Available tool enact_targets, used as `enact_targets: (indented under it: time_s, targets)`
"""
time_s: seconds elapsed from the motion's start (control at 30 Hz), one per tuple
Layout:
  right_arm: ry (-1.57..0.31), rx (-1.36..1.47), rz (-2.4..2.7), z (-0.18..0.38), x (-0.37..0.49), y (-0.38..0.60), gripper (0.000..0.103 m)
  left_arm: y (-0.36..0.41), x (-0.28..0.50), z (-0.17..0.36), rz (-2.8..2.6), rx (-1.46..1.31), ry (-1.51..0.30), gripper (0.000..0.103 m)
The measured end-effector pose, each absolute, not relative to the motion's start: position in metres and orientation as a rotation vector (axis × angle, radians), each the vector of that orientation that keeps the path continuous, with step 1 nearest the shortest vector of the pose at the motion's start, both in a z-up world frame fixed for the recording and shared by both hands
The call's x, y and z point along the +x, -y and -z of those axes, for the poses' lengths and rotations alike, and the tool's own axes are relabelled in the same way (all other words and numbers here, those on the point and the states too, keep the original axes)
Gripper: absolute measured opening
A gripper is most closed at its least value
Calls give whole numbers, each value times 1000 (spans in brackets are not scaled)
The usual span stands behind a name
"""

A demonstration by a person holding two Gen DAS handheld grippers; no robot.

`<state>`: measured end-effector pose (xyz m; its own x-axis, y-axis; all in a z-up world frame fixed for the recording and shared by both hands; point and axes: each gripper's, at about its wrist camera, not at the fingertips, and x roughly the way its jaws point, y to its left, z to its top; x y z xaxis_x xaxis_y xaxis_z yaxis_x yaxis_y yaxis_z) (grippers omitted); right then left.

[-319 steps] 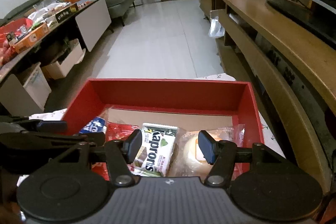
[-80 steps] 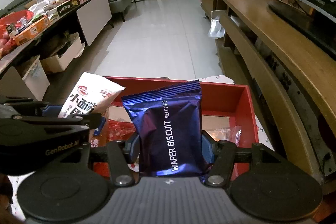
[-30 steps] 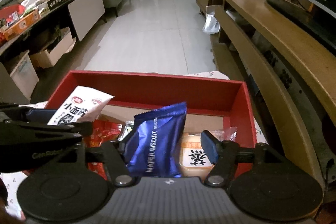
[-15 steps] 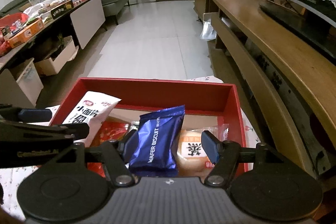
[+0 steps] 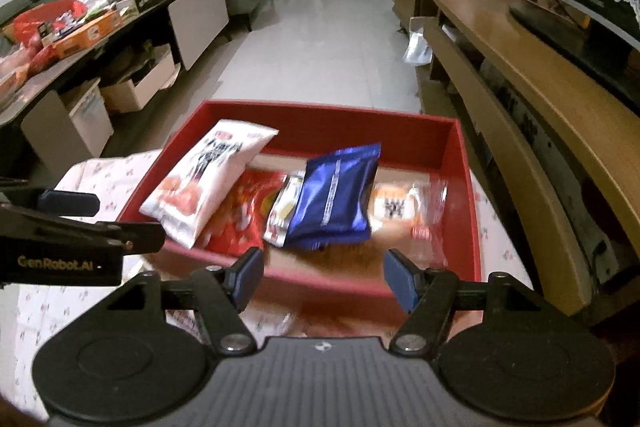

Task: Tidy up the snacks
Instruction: 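Move both tools back over the nut bag and pink pastry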

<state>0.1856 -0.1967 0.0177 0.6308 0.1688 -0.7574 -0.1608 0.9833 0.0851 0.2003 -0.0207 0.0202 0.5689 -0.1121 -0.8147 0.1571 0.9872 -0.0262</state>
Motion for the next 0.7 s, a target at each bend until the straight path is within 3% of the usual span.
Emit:
enact_targets:
  time_s: [0.7]
  targets:
    - [-978, 52, -169, 0, 171, 226, 75, 75, 173, 66, 213, 232, -1148, 85]
